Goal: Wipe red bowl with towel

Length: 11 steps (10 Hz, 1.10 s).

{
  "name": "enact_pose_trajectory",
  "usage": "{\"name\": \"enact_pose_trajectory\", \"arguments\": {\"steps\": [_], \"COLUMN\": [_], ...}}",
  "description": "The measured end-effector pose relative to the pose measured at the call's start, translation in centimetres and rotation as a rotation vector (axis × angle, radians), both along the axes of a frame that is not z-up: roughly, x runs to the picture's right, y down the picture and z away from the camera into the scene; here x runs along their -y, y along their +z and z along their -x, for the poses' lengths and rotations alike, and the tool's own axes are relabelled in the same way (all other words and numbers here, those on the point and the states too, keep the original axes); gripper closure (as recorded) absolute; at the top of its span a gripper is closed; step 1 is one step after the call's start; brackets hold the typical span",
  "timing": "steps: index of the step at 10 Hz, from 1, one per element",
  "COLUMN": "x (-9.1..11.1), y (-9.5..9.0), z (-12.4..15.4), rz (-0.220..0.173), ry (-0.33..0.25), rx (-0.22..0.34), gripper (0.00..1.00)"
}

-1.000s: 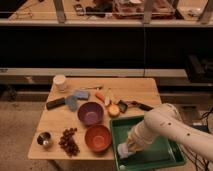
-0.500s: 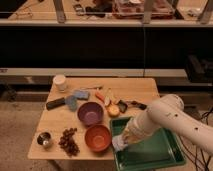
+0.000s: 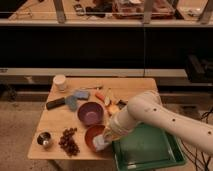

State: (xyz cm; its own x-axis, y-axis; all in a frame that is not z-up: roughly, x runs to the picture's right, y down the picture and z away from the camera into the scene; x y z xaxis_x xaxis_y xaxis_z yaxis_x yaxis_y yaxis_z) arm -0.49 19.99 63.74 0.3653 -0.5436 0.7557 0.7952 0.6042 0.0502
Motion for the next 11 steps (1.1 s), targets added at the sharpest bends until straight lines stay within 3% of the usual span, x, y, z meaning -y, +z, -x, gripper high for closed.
{"name": "enact_pose_trajectory", "arguments": {"steps": [3, 11], "x": [-2.0, -2.6], "y": [1.1, 2.0], "z": [4.1, 4.4], "rz": [0.038, 0.048], "ry": [-0.064, -0.059], "rx": [0.047, 0.048], "gripper": [1.00, 1.00]}}
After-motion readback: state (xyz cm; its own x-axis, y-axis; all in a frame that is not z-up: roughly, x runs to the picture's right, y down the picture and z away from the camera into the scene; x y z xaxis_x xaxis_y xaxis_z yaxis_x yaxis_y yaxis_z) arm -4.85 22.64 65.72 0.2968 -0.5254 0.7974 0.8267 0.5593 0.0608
